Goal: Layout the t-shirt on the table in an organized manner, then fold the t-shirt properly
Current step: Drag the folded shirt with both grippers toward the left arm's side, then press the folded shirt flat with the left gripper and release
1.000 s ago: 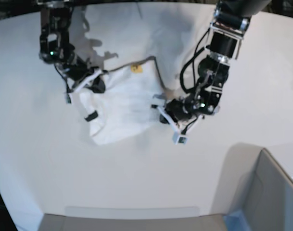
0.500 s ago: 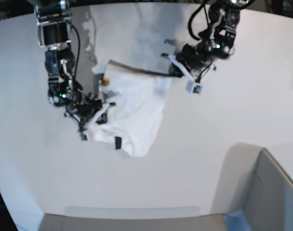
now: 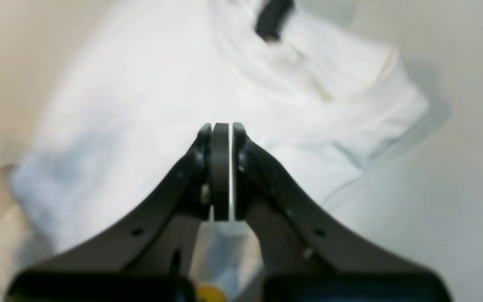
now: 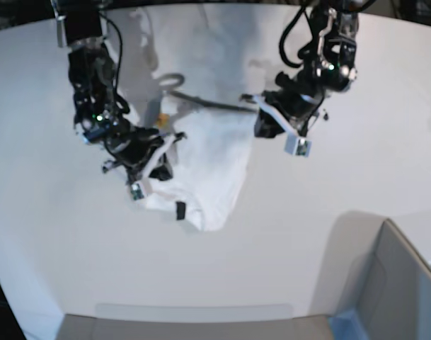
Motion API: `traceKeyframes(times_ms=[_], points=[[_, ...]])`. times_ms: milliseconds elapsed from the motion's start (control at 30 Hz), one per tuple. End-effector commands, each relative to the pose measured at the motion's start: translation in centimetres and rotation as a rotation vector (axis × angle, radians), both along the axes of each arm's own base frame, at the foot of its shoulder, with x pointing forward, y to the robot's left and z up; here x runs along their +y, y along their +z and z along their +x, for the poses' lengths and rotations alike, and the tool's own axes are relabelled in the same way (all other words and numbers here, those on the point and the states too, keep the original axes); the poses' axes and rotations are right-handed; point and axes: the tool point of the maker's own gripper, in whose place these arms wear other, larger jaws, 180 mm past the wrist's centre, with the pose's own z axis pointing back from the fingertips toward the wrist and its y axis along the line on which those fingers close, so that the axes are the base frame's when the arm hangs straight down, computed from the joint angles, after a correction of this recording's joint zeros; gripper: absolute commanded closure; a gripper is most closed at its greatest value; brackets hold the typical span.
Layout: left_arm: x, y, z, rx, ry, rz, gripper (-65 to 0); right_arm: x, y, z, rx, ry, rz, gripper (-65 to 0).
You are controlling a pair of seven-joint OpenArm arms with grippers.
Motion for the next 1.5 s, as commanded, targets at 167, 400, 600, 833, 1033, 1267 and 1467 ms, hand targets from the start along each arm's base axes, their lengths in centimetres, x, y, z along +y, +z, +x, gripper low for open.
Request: traceKeyframes(times_ms=[167,400,600,833,1033,1267,1467], points=[[-7.3,5.0,3.1,-0.149,-0.143,-0.112,-8.6,-6.7,3.4,-0.9,-0.122,-0.181,-0.058,-1.7],[-13.1,1.3,4.6,-0.037,-0.266,-0.101,-8.6,-14.1,2.0,-4.4,-0.074,-0.42,-0.087,-1.7],[-12.1,-4.1,5.6,0.104,-0.234,-0.04,-8.6,-15.7,0.7,-6.2,-0.028,-0.455,-0.114,-1.7],[-6.6,-7.0,6.6,0.134,-0.094,-0.014,-8.6,-15.6,0.7,-6.2,-0.027,-0.455,-0.111,-1.7],[4.8,-9.8,5.6,0.201,0.153,0.044,-1.1,-15.3,0.6,-6.2,-0.025,-0.452,-0.102,-1.7],[12.4,-11.5,2.8,0.255,0.309,0.098,-0.3,-15.3,0.9,-5.8,-0.035,-0.452,-0.102,-1.7],[17.0,-11.6,1.3,0.27,0.375,0.157,-0.3,-15.3,0.8,-5.8,-0.033,-0.451,-0.099,-1.7]])
